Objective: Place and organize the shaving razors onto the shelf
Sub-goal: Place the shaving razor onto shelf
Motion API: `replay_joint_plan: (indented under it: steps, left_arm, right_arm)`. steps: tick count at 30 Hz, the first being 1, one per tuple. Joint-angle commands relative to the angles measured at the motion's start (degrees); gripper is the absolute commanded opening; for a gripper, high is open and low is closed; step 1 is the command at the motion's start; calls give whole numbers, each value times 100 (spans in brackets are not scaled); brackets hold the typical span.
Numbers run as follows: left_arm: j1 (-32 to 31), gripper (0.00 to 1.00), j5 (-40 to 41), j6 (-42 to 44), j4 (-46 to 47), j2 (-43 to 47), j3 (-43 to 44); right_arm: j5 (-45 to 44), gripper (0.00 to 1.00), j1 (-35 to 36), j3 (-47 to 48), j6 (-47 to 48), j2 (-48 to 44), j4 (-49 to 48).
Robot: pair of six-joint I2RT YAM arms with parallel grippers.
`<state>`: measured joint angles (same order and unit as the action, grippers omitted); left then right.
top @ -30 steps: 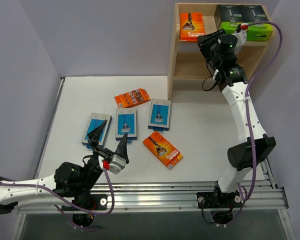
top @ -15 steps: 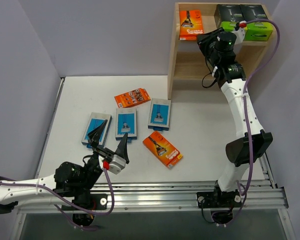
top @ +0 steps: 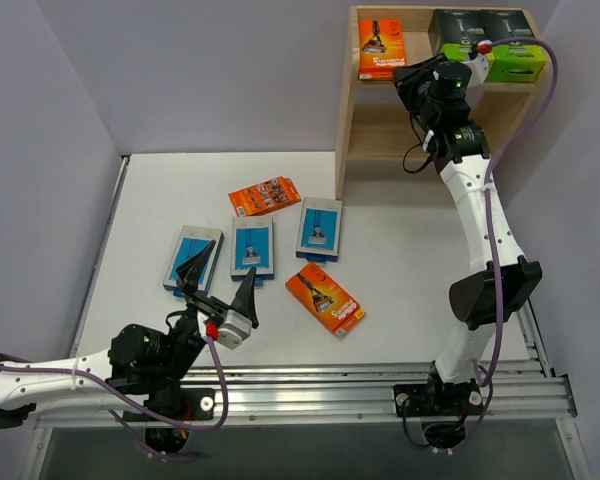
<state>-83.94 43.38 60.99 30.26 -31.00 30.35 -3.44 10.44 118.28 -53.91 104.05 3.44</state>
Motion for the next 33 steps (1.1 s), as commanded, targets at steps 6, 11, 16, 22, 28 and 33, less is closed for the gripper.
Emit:
replay_joint_plan:
  steps: [6, 11, 16, 22, 28, 33]
  left_arm:
    - [-8, 94, -75, -79, 41, 7, 261]
    - [-8, 94, -84, -87, 41, 7, 252]
    - [-8, 94, -75, -96, 41, 24, 252]
    - [-8, 94, -75, -87, 33, 33, 252]
    - [-8, 94, -84, -79, 41, 33, 252]
    - [-8, 94, -92, -88, 33, 33, 252]
  right_arm:
    - [177, 19, -7, 292, -14, 151, -283]
    - [230, 19, -15, 319, -58, 221, -291]
    - [256, 19, -7, 336, -93, 274, -467]
    - [283, 19, -15, 398, -120, 353, -467]
    - [292, 21, -15, 450, -129, 432, -450]
    - [300, 30, -7, 450, -120, 423, -441]
